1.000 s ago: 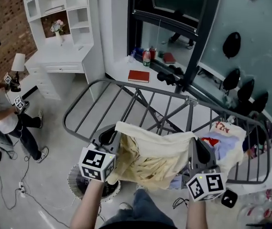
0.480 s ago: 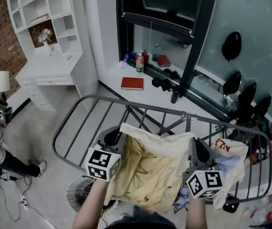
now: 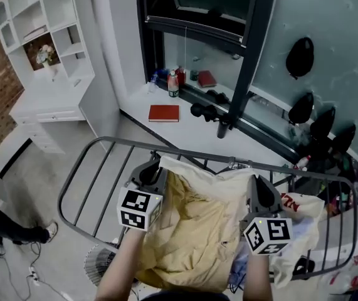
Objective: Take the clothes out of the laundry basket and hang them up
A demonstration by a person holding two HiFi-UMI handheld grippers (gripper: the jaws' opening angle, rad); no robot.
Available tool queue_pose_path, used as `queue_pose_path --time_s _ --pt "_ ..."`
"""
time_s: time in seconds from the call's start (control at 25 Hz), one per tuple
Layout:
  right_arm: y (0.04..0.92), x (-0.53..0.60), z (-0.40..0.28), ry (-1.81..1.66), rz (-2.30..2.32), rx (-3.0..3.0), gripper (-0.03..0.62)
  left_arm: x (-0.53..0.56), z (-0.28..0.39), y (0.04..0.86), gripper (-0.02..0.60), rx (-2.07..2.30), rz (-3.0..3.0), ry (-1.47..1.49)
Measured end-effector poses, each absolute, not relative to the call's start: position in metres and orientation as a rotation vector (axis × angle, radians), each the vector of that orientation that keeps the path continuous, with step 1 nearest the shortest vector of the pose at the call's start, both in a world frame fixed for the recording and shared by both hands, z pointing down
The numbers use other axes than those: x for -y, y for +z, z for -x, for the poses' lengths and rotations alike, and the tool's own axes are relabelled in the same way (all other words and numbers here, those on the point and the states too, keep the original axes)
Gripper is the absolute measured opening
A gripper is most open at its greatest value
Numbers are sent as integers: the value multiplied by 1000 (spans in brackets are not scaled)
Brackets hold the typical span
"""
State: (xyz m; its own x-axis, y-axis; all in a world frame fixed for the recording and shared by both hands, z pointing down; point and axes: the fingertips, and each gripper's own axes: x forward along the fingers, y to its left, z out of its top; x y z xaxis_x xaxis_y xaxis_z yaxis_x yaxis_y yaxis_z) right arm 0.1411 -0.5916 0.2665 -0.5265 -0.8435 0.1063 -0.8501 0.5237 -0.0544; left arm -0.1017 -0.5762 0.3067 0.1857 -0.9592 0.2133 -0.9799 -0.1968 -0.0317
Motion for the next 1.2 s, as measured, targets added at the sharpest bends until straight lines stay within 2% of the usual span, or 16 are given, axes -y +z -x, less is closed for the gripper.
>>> queue_pose_path --time_s 0.4,0.44,0.56,0.68,0.96,1.2 --pt "306 594 -139 293 -1423 2589 21 577 95 357 39 1810 -2252 452" --pt "308 593 -138 310 -1414 2582 28 576 95 359 54 1796 -2242 455" --pt "314 589 -137 355 -1396 2560 114 570 93 365 189 1749 -2225 459" --pt "317 583 -141 379 -1414 2532 208 561 93 366 242 1735 -2221 443" --pt "299 545 -151 370 -1479 2535 259 517 99 344 245 1776 -2259 336" --pt "264 493 -165 273 -1551 2598 259 477 90 314 245 1794 -2320 261"
